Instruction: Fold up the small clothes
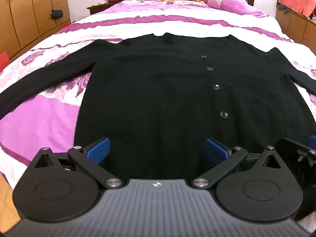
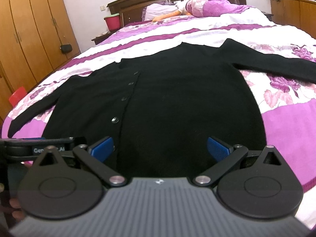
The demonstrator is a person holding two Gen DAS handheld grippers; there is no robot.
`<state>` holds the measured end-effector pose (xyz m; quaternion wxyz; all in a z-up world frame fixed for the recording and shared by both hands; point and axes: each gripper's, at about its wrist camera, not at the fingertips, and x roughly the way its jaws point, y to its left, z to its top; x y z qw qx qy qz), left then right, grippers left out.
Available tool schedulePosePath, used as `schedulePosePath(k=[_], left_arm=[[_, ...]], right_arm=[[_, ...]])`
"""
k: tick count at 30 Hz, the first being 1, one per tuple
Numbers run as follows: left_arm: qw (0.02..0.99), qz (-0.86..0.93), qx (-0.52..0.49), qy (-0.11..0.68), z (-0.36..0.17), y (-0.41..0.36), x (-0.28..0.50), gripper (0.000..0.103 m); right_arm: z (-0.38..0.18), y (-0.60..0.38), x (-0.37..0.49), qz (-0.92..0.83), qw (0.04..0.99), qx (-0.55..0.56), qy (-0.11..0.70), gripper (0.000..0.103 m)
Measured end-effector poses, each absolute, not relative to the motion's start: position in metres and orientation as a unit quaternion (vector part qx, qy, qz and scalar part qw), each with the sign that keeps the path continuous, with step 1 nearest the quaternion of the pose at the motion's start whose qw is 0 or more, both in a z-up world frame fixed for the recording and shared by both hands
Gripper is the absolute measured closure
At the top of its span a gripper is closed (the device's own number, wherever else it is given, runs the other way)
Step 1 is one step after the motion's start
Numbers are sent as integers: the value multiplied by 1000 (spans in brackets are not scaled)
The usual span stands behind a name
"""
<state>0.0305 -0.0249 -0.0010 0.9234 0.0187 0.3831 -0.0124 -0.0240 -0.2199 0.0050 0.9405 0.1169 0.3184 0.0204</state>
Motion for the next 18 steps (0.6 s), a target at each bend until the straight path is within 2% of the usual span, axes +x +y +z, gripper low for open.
schedulePosePath(k=[6, 18], left_arm=[[924, -20, 26, 381, 4, -36, 53, 0], [921, -23, 28, 387, 0, -66, 108, 0]], right_arm=[[11, -253, -9, -2, 942, 132, 309, 0], [11, -381, 24, -108, 930, 218, 276, 0]])
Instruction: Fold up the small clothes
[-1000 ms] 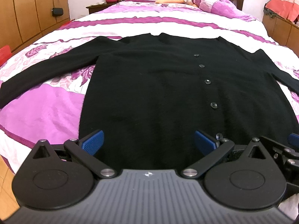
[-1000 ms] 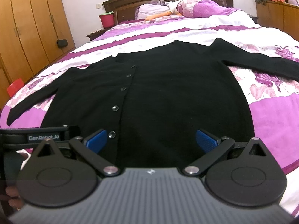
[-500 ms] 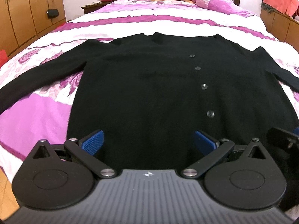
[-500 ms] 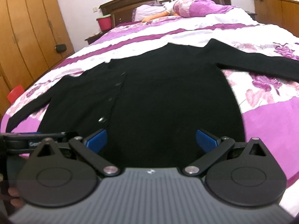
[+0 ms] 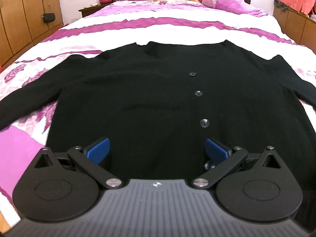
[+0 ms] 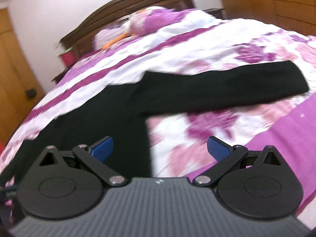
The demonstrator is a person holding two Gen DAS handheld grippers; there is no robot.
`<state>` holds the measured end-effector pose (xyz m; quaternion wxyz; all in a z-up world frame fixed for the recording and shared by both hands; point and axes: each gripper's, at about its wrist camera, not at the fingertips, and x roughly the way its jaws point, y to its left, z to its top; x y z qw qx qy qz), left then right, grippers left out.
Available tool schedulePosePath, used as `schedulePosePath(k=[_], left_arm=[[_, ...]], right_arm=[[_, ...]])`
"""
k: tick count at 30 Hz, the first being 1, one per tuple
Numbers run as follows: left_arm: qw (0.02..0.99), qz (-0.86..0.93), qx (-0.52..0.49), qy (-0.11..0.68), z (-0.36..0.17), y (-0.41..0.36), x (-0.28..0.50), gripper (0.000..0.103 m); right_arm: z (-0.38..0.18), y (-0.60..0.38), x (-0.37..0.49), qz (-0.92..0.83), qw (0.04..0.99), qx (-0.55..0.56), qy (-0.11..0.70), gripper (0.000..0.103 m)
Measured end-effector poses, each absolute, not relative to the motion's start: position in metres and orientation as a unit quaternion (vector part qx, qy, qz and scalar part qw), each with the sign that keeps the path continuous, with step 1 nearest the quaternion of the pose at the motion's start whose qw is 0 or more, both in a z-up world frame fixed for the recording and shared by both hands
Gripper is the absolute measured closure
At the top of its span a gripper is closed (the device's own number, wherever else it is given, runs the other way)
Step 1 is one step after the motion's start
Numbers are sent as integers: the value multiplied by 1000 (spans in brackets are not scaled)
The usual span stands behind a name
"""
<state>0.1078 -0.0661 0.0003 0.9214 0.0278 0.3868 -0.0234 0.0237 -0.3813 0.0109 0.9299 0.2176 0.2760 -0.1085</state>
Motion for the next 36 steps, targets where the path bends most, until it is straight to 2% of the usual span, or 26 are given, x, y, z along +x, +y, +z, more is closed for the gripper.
schedulePosePath(k=[16, 26, 28, 30, 31, 32, 33, 36], left_arm=[[915, -26, 49, 399, -26, -87, 133, 0], [913, -29, 50, 403, -32, -87, 136, 0], [913, -30, 50, 404, -32, -88, 137, 0], [914, -31, 48, 402, -31, -87, 136, 0], [915, -32, 49, 400, -31, -87, 135, 0], [916, -34, 51, 397, -29, -86, 134, 0], [916, -36, 54, 395, -28, -86, 133, 0], [917, -45, 56, 393, -22, -84, 132, 0]], right_arm=[[-31, -502, 67, -219, 899, 272, 264, 0], [-39, -528, 74, -231, 897, 316, 207, 2], [-38, -533, 73, -239, 895, 322, 195, 12], [-36, -538, 73, -255, 894, 312, 194, 46], [-35, -542, 74, -255, 895, 308, 197, 53], [-35, -545, 73, -249, 896, 309, 198, 71], [-34, -547, 73, -244, 897, 312, 199, 83], [-22, -543, 70, -233, 903, 307, 189, 90]])
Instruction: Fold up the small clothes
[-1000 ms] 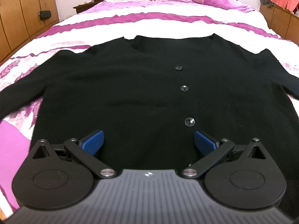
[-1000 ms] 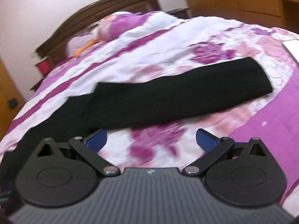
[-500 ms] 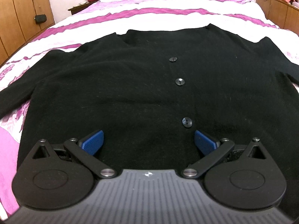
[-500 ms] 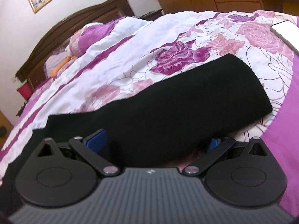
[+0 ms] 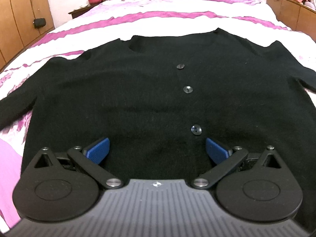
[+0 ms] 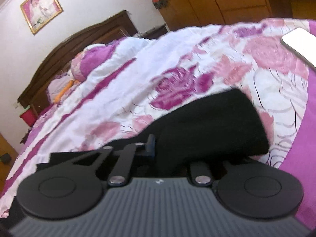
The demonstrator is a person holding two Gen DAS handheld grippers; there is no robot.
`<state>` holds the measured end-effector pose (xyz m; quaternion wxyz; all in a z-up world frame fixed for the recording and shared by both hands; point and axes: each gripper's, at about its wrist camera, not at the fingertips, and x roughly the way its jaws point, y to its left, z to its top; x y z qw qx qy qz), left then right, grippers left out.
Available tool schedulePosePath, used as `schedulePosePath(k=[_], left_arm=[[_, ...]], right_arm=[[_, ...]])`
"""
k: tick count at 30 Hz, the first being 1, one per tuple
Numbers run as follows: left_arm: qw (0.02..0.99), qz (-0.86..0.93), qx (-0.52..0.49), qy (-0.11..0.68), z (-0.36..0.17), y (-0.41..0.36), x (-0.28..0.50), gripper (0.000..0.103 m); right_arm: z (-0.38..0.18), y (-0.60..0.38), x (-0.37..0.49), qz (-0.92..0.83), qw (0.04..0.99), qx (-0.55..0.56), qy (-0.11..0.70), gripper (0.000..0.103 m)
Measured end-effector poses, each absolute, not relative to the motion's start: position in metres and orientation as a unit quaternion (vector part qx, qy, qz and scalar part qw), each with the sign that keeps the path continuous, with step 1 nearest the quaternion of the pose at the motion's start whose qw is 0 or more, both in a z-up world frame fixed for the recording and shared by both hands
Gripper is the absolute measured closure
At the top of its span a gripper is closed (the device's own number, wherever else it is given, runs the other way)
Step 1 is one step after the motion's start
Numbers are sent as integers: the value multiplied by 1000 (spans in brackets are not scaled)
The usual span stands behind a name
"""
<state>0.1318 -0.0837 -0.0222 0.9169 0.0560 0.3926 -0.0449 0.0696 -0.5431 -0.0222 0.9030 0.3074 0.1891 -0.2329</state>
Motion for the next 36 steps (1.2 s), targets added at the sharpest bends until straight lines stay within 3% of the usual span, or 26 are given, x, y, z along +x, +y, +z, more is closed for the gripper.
schedulePosePath(k=[22, 28, 36], left_arm=[[940, 10, 28, 340, 30, -2, 134, 0], [940, 34, 21, 340, 25, 23, 141, 0], [938, 42, 14, 345, 11, 43, 153, 0]], right_arm=[[91, -380, 113, -28, 965, 230, 125, 91], [85, -302, 149, 32, 971, 182, 151, 91], [27, -223, 196, 87, 958, 132, 239, 91]])
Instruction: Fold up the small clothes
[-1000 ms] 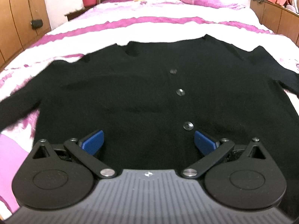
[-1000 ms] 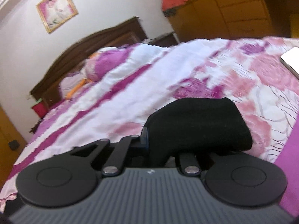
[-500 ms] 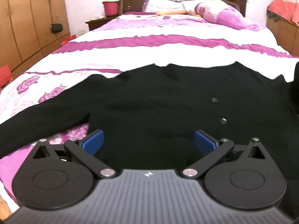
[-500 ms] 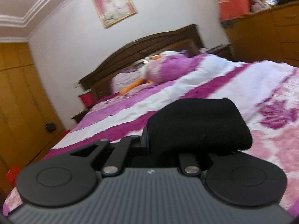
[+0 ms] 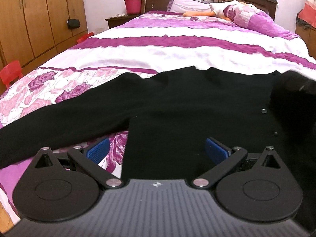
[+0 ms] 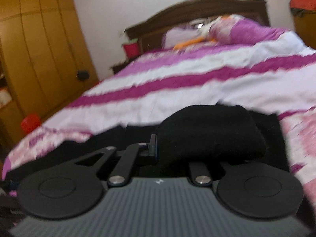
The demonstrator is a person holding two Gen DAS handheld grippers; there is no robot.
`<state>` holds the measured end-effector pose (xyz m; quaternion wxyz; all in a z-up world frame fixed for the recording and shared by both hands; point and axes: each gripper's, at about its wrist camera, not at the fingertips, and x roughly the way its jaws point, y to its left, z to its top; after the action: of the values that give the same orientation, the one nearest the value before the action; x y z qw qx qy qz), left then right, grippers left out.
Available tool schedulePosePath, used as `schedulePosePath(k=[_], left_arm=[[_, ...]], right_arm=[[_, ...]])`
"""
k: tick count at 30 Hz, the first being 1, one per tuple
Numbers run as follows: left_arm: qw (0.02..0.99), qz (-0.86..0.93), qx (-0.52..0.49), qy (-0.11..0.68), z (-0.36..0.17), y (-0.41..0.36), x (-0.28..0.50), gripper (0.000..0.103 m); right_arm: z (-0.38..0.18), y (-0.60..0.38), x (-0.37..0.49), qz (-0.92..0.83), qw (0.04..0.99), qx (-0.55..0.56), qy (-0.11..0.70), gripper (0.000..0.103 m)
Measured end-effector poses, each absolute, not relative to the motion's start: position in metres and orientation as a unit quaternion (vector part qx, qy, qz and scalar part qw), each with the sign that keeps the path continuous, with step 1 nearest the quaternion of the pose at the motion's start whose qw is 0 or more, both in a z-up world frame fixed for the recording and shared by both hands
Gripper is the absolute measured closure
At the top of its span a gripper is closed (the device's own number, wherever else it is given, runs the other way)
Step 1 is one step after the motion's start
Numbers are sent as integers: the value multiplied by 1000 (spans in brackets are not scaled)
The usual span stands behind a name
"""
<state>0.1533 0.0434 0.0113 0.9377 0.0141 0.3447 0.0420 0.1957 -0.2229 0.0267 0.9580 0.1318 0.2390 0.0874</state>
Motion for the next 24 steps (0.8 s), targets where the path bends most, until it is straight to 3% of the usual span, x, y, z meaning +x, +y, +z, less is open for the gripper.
schedulePosePath(k=[7, 9, 12, 24], left_arm=[[935, 44, 7, 351, 2, 49, 163, 0], [935, 44, 3, 351, 2, 50, 164, 0], [937, 40, 0, 348, 4, 48, 163, 0], [945, -27, 4, 327, 31, -7, 162, 0]], right_arm=[[-12, -191, 202, 123, 942, 115, 292, 85], [-12, -188, 198, 117, 941, 109, 298, 65], [-5, -188, 189, 122, 935, 111, 315, 49], [33, -245, 111, 107, 935, 118, 317, 48]])
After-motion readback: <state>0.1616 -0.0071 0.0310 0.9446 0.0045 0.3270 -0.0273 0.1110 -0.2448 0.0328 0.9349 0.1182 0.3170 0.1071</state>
